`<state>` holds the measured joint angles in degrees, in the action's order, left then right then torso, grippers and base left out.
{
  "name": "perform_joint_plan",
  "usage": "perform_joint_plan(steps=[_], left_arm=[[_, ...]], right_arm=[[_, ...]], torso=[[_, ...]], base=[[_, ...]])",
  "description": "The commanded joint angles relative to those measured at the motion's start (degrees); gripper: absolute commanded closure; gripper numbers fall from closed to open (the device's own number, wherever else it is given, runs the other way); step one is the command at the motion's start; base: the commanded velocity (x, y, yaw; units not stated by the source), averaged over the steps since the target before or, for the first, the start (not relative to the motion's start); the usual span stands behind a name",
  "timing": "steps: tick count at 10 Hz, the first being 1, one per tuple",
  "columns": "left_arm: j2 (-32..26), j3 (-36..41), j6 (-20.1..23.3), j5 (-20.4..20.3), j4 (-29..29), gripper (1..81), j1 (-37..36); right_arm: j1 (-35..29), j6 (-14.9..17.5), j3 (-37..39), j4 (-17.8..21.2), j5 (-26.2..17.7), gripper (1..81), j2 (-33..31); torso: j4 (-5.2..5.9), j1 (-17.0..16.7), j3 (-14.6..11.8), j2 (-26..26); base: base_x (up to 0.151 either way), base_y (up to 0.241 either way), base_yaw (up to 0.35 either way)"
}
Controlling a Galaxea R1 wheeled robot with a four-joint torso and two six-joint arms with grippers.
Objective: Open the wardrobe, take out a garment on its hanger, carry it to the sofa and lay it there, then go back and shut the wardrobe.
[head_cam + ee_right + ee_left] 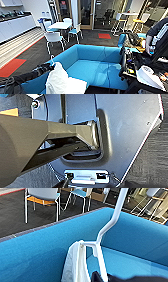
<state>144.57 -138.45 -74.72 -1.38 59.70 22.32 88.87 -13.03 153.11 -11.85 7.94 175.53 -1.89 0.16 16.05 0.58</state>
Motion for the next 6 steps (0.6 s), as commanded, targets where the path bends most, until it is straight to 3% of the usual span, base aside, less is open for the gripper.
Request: perform_joint_plan(steps=[1,6], left_arm=[[4.2,-7.8,0.5,0.7,4.7,81.1,-4.3],[10.0,-19.5,1.2,-0.1,8.7,81.1,0.1]], right_arm=[[0.0,0.4,-0.5,-0.2,-3.5,1.0,0.8],[0.0,0.4,-0.5,-0.3,-3.5,1.0,0.9]], torso=[[0.0,0.0,0.0,0.0],[0.0,0.0,0.0,0.0]], base=[[0.0,0.0,0.0],[0.0,0.0,0.0]])
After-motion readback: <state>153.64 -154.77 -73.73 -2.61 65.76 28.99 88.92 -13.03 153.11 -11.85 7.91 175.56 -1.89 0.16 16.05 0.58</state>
